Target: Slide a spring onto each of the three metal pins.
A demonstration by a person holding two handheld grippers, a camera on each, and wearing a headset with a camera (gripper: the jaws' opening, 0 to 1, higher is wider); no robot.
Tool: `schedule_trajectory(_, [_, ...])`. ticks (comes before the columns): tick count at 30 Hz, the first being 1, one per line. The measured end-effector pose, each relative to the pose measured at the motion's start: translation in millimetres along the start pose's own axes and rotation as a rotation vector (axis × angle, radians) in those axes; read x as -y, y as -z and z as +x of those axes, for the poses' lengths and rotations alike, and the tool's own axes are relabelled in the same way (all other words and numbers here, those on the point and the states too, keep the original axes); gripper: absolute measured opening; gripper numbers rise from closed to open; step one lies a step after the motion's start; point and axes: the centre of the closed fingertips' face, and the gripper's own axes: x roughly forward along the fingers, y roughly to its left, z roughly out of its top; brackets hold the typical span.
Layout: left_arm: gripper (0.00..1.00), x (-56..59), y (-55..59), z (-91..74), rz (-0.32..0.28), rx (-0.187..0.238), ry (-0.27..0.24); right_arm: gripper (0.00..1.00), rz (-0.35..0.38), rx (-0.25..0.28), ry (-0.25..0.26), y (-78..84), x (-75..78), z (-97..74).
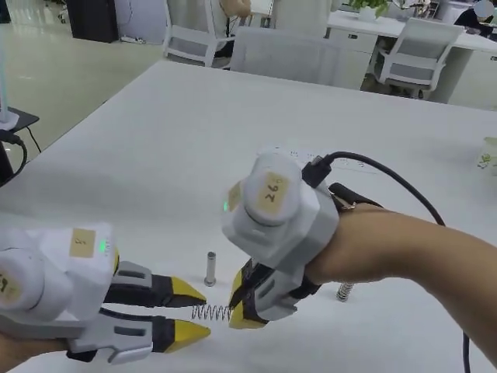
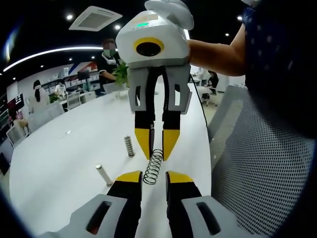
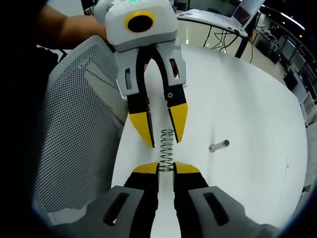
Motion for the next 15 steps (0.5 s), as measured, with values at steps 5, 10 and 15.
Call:
schedule_trajectory(5, [0.06,0.0,0.8,1.3,0.018,-0.006,0.001,0.08,-0.007,-0.003,-0.006,1.2,-1.5,-0.3])
schedule_trajectory(10, [0.04,0.0,0.8,2.0,0.026,-0.008,0.005,0.08,-0.014,-0.004,-0.007,1.2,-1.7,-0.4])
schedule_trajectory(15, [0.03,2.5,1.6,2.5,0.031,-0.013,0.022,0.08,-0.018,-0.004,-0.003,1.9,-0.5,-0.9])
